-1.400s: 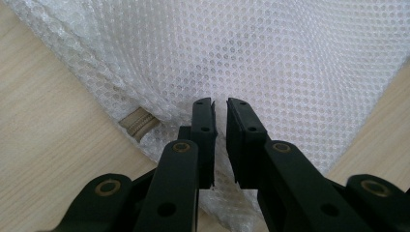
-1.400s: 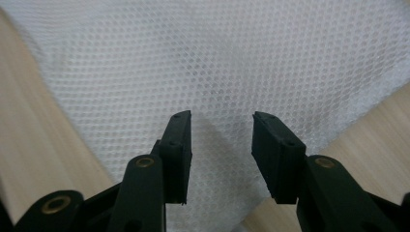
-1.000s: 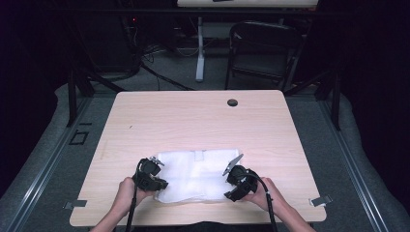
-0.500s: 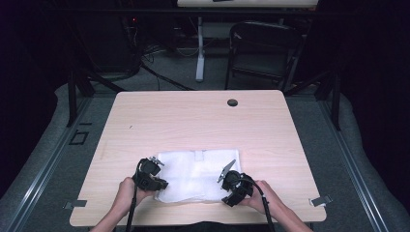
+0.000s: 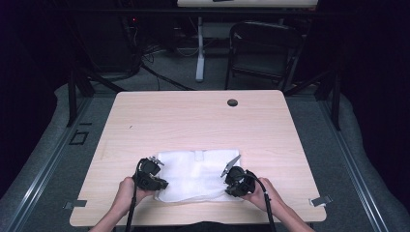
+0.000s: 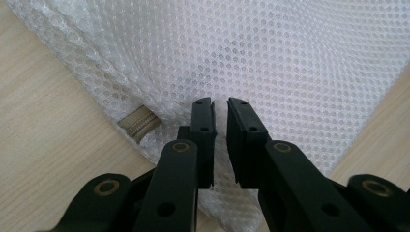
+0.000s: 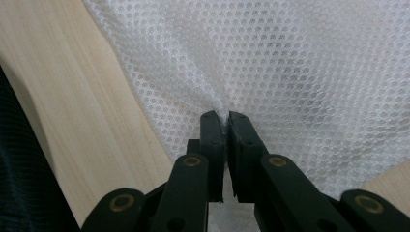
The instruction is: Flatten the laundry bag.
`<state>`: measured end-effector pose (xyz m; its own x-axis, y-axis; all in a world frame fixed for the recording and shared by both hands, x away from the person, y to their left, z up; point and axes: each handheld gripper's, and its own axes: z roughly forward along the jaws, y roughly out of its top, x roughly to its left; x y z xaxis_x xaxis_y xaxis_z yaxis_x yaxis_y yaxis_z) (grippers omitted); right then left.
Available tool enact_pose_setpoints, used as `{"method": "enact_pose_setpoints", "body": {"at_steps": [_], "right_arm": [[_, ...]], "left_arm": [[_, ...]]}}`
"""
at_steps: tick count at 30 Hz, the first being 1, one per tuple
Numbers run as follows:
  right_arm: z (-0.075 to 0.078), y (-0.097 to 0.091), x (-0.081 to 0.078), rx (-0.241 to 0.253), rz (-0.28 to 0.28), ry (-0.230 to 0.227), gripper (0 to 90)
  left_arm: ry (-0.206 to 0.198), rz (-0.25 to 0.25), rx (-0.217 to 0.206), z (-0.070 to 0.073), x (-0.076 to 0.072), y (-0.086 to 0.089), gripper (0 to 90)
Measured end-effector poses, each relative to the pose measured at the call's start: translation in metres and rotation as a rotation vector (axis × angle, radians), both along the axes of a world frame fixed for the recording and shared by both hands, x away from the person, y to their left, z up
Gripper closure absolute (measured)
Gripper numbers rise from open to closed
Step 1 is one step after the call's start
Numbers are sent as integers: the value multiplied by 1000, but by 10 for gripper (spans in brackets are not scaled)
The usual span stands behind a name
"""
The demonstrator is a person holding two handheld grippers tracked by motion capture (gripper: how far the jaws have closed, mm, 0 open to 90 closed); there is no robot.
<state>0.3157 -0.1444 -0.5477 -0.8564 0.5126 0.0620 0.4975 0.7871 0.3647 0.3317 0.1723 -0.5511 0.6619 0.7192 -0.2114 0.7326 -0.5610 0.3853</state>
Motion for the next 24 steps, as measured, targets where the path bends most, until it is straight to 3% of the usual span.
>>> {"method": "enact_pose_setpoints", "body": {"at_steps": [3,8,11,14,16,18,21,24], "right_arm": [[4,0,-1,1,3,-8,862],[16,-2,-4,52,-11,-23,864],[23,-7,-1,114,-42,-21,865],[26,-8,-1,116,-36,-31,865],[29,-7,-2,120,-35,-37,865],[33,-9,-1,133,-34,-51,865],[36,-10,0,136,-25,-53,865],[39,-12,0,157,-41,-67,865]], "left_arm": [[-4,-4,-4,0,0,0,804],[-5,2,-5,0,1,2,795],[-7,-2,-8,2,1,3,758],[-14,-3,-8,4,1,4,720],[-23,-1,-3,7,1,5,627],[-43,4,5,12,1,7,449],[-81,14,4,18,-1,10,397],[-119,29,-27,26,-4,16,326]]}}
